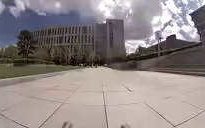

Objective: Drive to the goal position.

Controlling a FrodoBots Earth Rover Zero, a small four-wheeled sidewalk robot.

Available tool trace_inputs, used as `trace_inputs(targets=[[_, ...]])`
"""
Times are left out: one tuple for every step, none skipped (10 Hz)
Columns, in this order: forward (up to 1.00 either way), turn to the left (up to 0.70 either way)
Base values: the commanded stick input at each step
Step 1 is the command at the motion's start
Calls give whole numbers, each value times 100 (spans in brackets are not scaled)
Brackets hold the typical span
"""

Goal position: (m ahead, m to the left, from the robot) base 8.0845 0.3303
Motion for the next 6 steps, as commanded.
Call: trace_inputs(targets=[[70,0],[70,0],[70,0],[70,0],[70,0],[70,0]])
